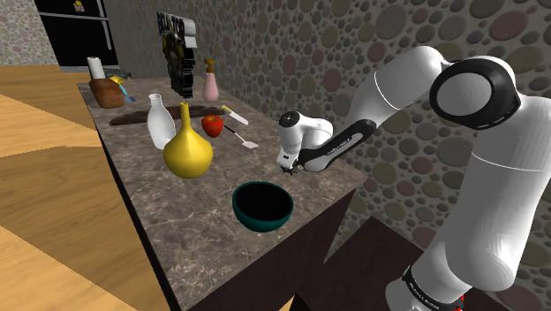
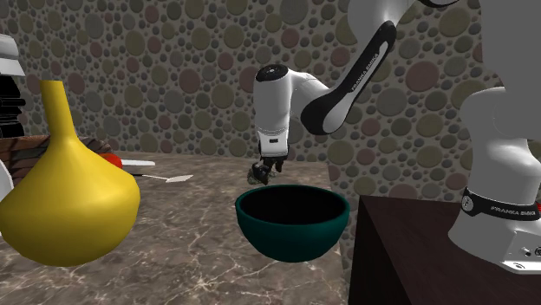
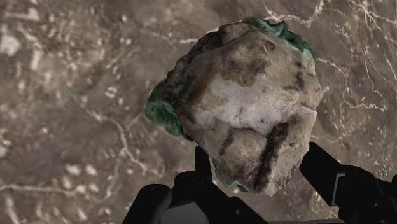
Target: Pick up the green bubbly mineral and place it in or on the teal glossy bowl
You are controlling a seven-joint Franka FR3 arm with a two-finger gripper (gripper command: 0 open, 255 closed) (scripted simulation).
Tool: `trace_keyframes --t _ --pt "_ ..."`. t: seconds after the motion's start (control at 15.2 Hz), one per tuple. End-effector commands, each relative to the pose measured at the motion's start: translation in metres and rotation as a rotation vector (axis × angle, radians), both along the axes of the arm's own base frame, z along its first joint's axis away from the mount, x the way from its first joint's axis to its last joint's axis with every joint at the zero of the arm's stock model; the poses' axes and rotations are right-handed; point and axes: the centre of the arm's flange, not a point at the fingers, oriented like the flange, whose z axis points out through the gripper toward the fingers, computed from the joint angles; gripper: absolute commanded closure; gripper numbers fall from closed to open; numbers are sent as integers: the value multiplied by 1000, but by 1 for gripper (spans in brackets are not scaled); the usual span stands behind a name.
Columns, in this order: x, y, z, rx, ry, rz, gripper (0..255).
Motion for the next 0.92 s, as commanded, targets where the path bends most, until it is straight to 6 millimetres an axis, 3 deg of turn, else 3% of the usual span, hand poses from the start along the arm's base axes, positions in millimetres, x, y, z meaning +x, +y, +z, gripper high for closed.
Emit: trace_keyframes --t 0.0,0.86 --pt "0 0 0 0 0 0 255" --pt "0 0 68 0 0 0 255"
